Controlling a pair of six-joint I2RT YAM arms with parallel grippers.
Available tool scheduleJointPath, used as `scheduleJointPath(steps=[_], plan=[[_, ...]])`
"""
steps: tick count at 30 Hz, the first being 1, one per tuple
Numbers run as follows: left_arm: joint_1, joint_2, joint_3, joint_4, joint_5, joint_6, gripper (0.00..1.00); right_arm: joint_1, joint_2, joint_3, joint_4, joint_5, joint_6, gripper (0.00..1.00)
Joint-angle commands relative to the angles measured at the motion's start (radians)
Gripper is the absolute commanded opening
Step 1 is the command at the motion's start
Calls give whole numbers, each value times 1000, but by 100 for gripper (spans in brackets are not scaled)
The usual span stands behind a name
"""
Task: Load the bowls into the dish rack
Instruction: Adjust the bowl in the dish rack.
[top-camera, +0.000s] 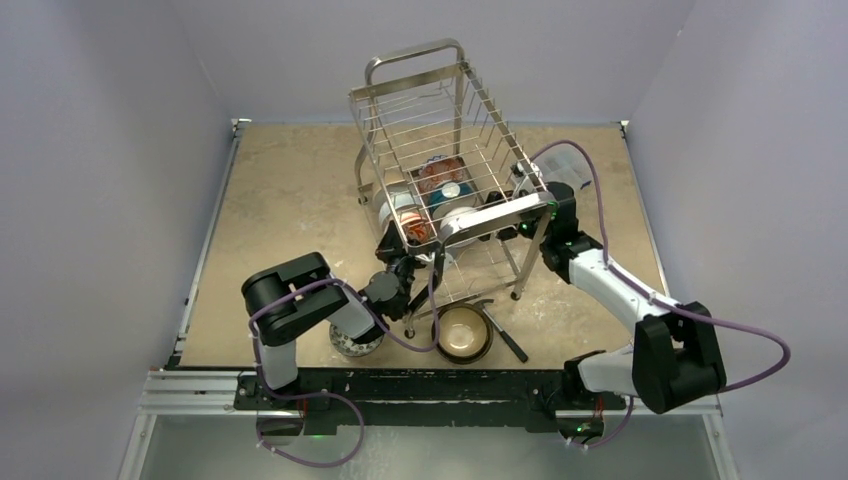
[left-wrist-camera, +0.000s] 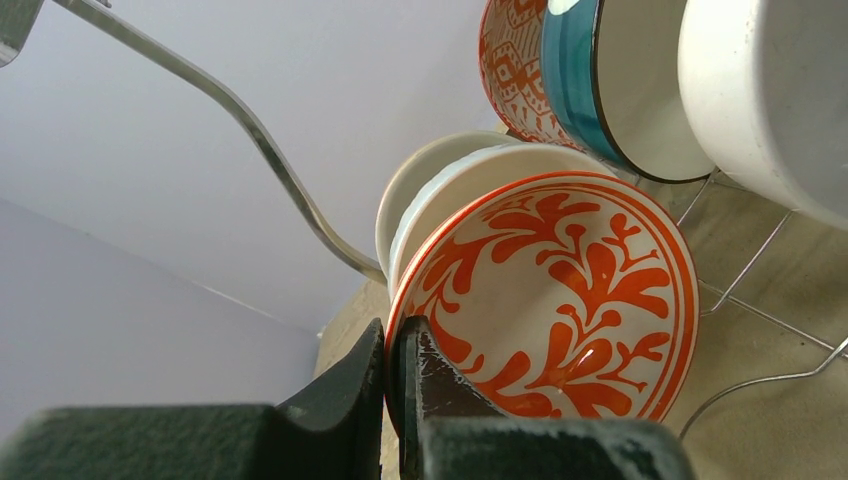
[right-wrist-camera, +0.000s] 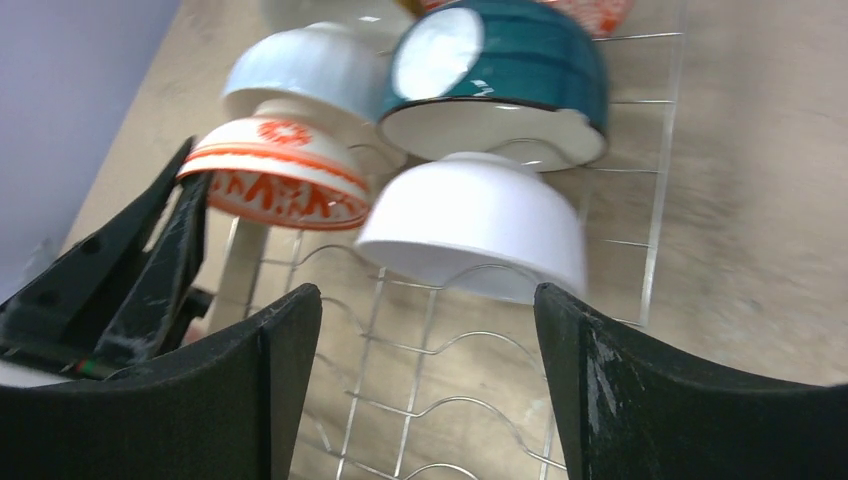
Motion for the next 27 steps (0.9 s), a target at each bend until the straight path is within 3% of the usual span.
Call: scheduleJointPath(steps=[1,8,18,27], plan=[[-42,71,31,56,-37,118,0,11,-68,-41,-67,218,-10,81],[-43,78,33,70,-50,101,0,-107,-25,-121,-48,119,47,78],[-43,64,48,58,-47,99,0,-144,93,-141,-25,72,46,68],[-43,54,45,62,-21,134,0,-145,120,-143,10,4,39,19]])
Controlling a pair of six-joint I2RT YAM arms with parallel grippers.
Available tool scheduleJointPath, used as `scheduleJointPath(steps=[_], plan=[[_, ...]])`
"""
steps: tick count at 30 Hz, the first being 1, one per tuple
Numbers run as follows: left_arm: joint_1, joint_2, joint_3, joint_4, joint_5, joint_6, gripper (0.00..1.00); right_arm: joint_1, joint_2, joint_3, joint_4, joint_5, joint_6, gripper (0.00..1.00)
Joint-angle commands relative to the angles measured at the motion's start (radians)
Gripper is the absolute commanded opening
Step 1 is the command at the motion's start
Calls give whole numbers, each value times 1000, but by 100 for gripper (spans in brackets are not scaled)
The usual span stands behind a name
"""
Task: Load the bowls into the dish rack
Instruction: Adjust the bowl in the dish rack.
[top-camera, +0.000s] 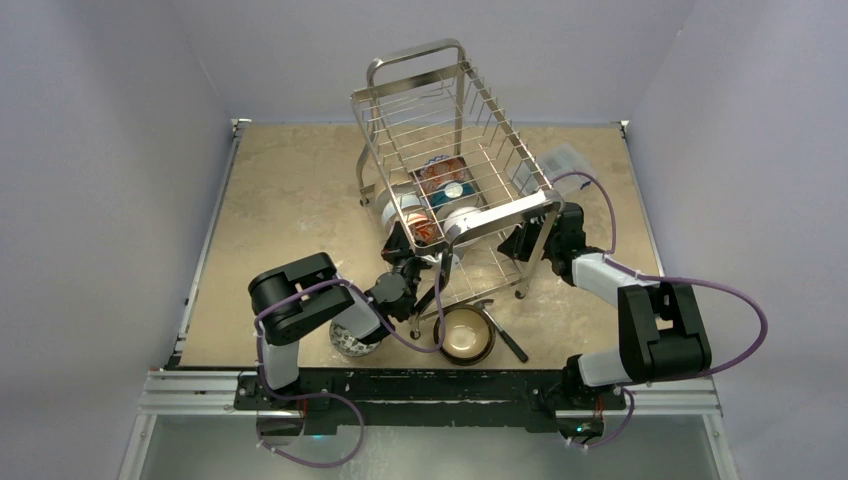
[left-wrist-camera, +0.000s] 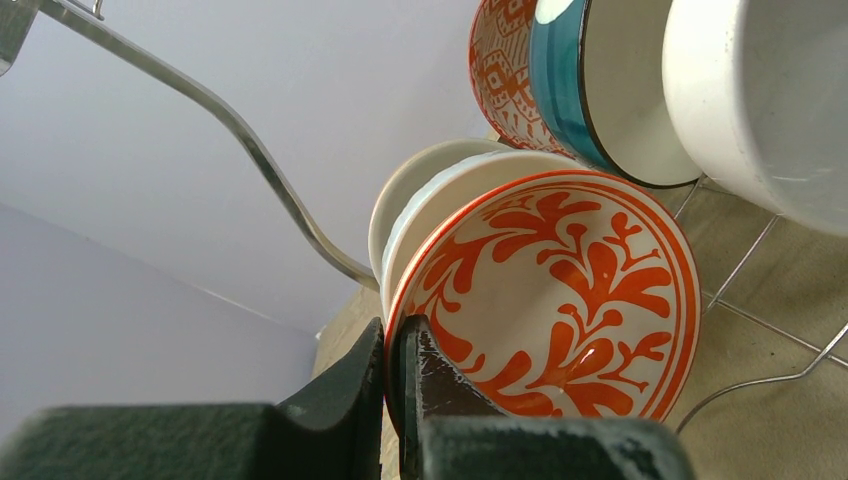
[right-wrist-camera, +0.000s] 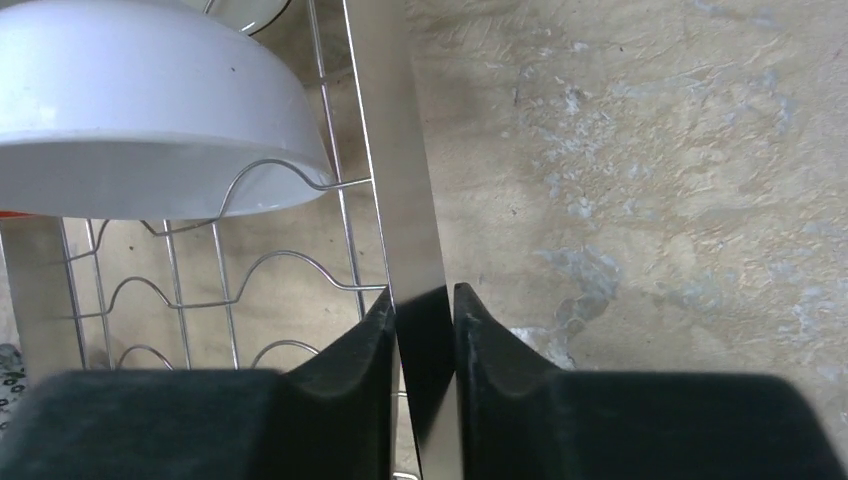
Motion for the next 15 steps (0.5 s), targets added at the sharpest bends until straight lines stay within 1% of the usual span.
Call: scheduleJointPath(steps=[1,3,5,15], plan=[[-14,22,3,74,9,124,0,18,0,-1,51,-88,15,13],[-13,14,-2,86,10,137,0,18,-4,-1,53,-91,12,4],[-14,11,-2,100,9,156,0,18,-6,-1,54,-96,9,0],[15,13,54,76,5,213,0,18,-10,2,52,-121,-4,0]])
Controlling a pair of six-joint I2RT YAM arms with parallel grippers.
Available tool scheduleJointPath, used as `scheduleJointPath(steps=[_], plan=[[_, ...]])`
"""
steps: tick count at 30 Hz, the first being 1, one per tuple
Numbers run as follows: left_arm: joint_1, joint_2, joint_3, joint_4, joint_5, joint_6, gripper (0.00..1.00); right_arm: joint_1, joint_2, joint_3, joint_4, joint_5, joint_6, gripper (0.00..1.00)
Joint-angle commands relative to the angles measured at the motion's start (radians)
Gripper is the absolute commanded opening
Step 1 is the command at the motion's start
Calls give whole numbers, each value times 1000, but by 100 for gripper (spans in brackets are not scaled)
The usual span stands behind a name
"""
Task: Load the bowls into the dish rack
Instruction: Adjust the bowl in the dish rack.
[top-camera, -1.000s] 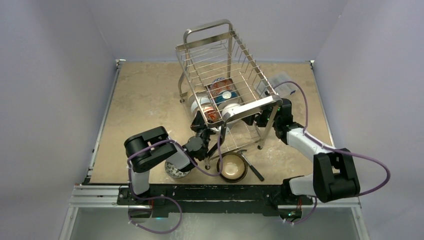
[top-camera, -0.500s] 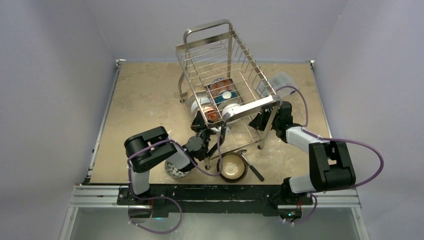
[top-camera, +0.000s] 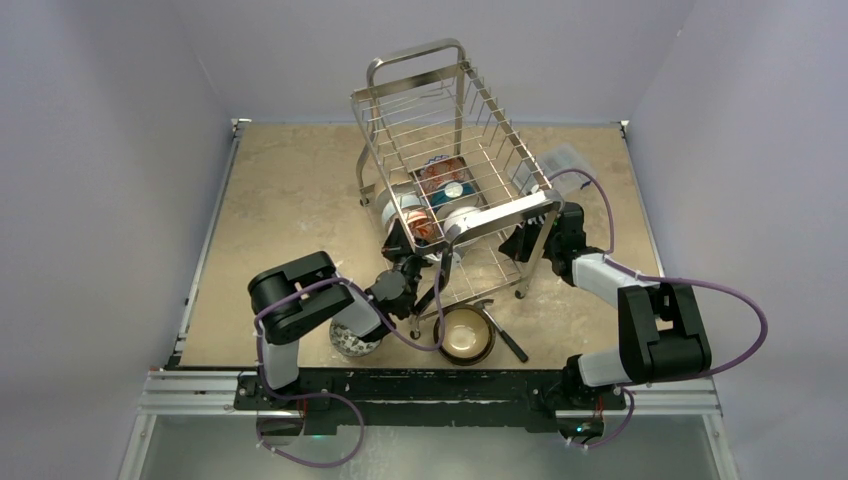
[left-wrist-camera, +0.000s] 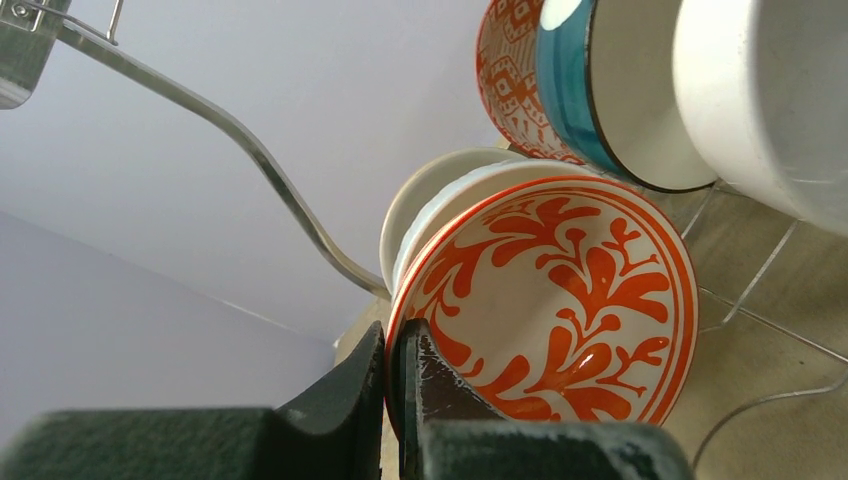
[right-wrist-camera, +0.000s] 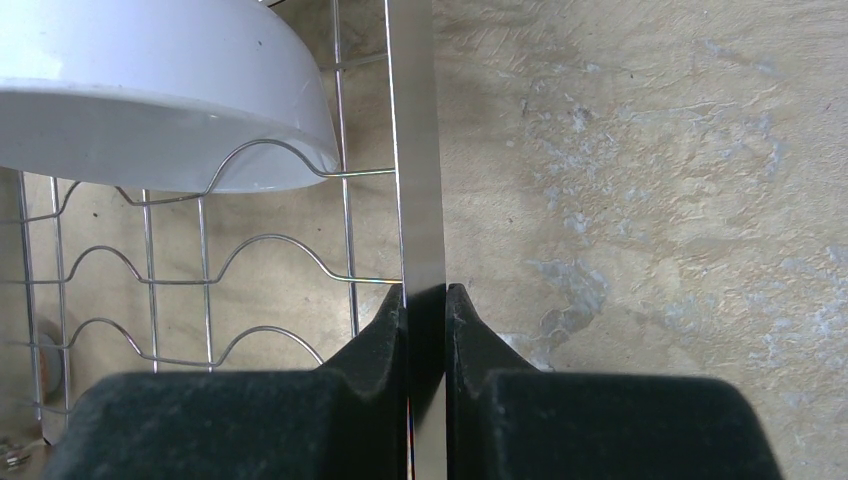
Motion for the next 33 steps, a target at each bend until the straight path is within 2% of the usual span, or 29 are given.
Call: scheduleJointPath(steps=[1,10,14,23,33], plan=[[14,12,48,69,-3,166,0,26,-6,6,45,-95,119,0],[-10,3,9,-3,56,147,0,27,5,12,59,-120,122,0],[-41,14,-16,22,35,124,0,26,3,16,62,-126,127,0],[-83,96,12,-11,-35,180,0,26,-14,12,56,-134,125,0],[-133,94,20,-41,-43,210,0,26,-23,12,62,-144,137,0]])
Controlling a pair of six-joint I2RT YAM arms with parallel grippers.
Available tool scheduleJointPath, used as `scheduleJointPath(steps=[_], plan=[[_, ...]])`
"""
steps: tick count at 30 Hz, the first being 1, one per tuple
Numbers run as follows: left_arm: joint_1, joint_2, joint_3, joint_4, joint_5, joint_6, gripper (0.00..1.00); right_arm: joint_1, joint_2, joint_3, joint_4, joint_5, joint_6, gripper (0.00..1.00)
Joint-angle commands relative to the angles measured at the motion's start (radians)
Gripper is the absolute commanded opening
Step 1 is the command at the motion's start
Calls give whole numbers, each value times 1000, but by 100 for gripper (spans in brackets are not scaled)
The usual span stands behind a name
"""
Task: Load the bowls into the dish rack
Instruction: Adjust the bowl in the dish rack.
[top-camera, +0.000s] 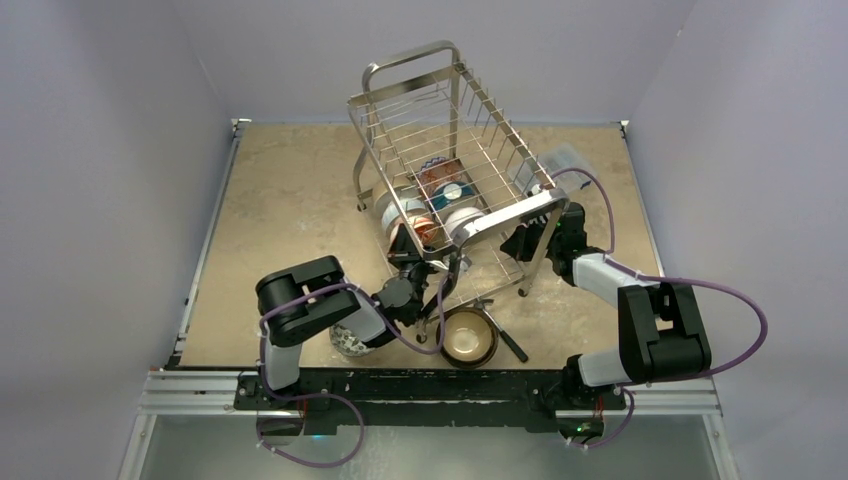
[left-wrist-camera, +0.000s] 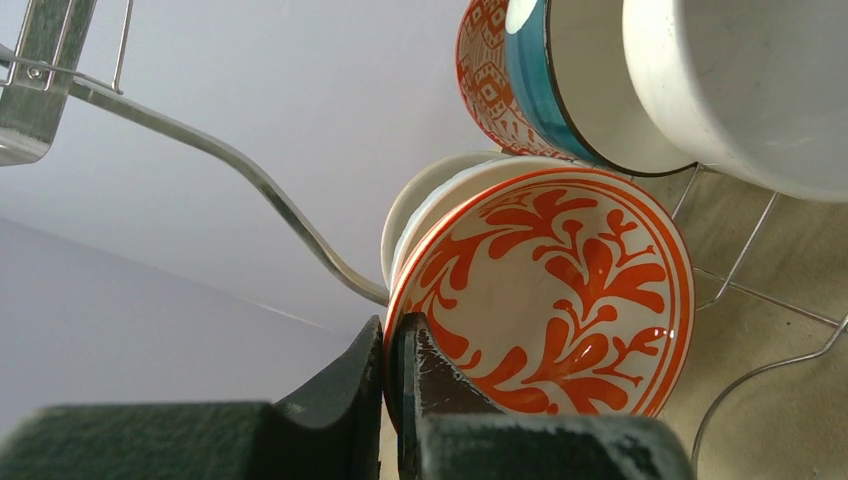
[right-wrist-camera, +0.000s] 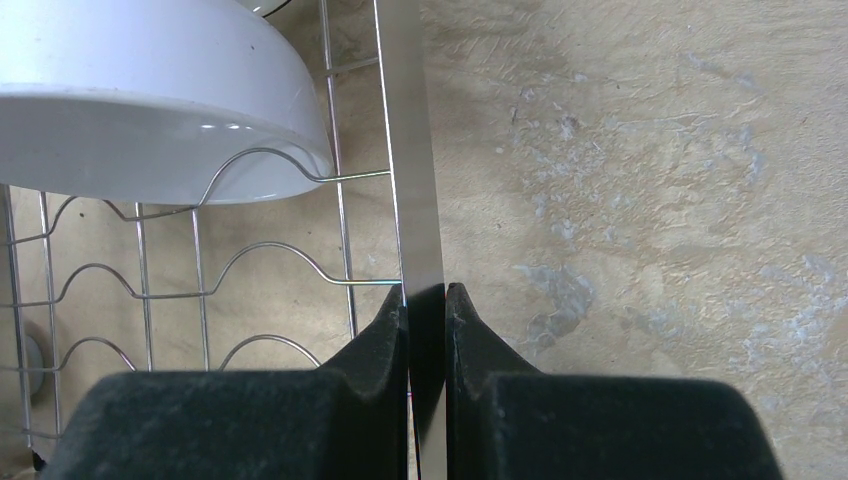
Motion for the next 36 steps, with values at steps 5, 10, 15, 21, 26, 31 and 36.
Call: scheduleJointPath(steps=[5,10,15,21,26,31,36], plan=[[-92,42,-4,-56,19,122,0,31,-28,12,52,-146,162,0],[-113,30,-10,-46,30,142,0,30,-26,10,54,-147,165,0],[-128,33,-22,72,30,150,0,31,-23,9,55,-149,165,0],[-137,58,-17,155,-5,178,0,30,-20,10,59,-151,167,0],[-141,70,-18,221,-22,193,24,30,-16,10,63,-154,168,0],[-141,54,-23,243,-21,156,62,30,-10,12,64,-157,171,0],[-142,40,-25,253,-32,140,70,30,-9,13,65,-158,172,0]])
